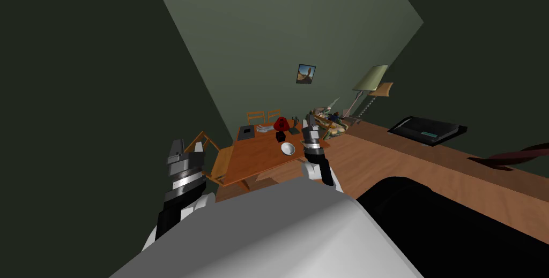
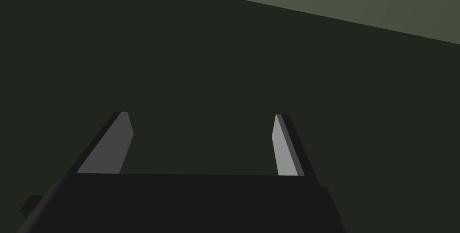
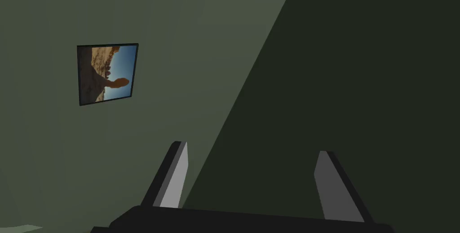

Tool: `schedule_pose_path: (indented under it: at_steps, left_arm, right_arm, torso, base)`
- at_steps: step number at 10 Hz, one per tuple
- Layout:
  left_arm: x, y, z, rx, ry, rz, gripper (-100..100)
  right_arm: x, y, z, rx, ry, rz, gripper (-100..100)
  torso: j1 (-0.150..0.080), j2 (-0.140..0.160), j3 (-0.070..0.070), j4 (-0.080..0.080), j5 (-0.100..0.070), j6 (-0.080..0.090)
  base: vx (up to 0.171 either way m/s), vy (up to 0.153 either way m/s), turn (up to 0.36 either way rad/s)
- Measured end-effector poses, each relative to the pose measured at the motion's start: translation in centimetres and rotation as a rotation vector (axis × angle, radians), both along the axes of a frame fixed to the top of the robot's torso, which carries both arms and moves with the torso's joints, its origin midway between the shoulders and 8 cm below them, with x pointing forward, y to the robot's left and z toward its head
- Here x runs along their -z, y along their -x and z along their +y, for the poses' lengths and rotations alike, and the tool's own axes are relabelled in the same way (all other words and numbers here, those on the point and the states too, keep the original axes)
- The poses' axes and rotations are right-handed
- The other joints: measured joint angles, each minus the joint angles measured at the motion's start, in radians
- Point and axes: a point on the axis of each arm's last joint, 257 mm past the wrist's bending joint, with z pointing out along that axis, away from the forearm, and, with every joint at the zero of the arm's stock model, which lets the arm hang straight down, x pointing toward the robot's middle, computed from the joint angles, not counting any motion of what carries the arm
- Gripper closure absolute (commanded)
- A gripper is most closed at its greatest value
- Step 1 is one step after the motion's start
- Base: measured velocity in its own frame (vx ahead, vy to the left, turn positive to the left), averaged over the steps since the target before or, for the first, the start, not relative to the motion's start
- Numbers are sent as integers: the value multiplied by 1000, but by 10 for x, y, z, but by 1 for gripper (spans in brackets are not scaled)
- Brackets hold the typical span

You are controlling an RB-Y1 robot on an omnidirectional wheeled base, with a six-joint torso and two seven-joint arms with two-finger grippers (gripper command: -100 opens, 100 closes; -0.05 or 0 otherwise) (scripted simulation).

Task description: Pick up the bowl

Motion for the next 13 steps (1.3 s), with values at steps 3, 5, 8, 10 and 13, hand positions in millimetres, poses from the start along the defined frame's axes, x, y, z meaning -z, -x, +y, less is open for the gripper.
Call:
schedule_pose_path:
  at_steps: [3, 5, 8, 10, 13]
  left_arm:
    - [0, 0, 0, 0, 0, 0, 0]
    - [0, 0, 0, 0, 0, 0, 0]
    - [0, 0, 0, 0, 0, 0, 0]
    - [0, 0, 0, 0, 0, 0, 0]
    - [0, 0, 0, 0, 0, 0, 0]
  right_arm:
    - [20, -14, 10, -13, 109, 64, -100]
    - [43, -28, 12, -14, 195, 118, -100]
    - [80, -48, 18, -13, 349, 206, -100]
    - [103, -56, 18, -9, 435, 257, -100]
    - [135, -69, 12, -5, 569, 328, -100]
  torso:
    - [4, 3, 2, 1, 1, 0]
    - [5, 5, 3, 1, 1, 0]
    - [7, 5, 3, 1, 2, 0]
    - [4, 4, 2, 1, 1, 0]
    - [4, 3, 2, 1, 1, 0]
  base:
    - [-53, 72, 70]
    - [-86, 92, 92]
    - [-77, 111, 124]
    - [-44, 61, 62]
    - [-46, 75, 102]
